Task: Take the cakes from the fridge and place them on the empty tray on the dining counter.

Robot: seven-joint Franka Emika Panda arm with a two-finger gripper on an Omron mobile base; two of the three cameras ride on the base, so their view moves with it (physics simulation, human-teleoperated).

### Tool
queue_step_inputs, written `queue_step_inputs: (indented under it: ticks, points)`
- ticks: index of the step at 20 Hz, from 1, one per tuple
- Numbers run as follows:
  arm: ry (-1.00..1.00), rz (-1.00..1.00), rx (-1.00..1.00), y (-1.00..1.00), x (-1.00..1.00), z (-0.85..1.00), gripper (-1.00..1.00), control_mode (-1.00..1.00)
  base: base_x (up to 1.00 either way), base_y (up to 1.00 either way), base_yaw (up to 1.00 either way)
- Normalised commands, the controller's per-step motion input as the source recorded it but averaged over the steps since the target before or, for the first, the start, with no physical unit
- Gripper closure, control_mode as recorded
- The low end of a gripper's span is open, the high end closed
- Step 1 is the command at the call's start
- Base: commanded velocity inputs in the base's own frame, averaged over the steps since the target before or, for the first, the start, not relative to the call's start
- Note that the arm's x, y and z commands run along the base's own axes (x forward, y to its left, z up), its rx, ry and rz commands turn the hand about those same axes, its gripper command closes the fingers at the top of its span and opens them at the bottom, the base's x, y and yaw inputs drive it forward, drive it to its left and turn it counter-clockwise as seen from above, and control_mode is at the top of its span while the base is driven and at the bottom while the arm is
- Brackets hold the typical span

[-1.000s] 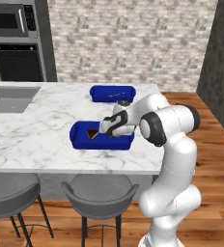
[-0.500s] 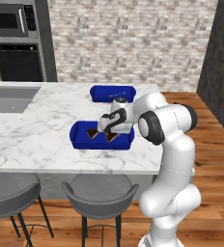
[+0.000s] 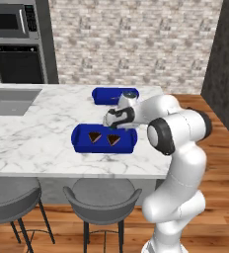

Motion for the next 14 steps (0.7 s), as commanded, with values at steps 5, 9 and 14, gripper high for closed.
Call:
queue_step_inputs:
  ticks: [5, 9, 14]
  points:
    - [-0.41, 0.02, 0.0, -0.01, -0.08, 1.0, -1.0, -1.0, 0.0, 0.0, 0.0]
    - [-0.39, 0.08, 0.0, -0.46, -0.63, 1.0, -1.0, -1.0, 0.0, 0.0, 0.0]
    - [-0.25, 0.08, 0.07, -0.51, -1.0, 1.0, -1.0, -1.0, 0.0, 0.0, 0.0]
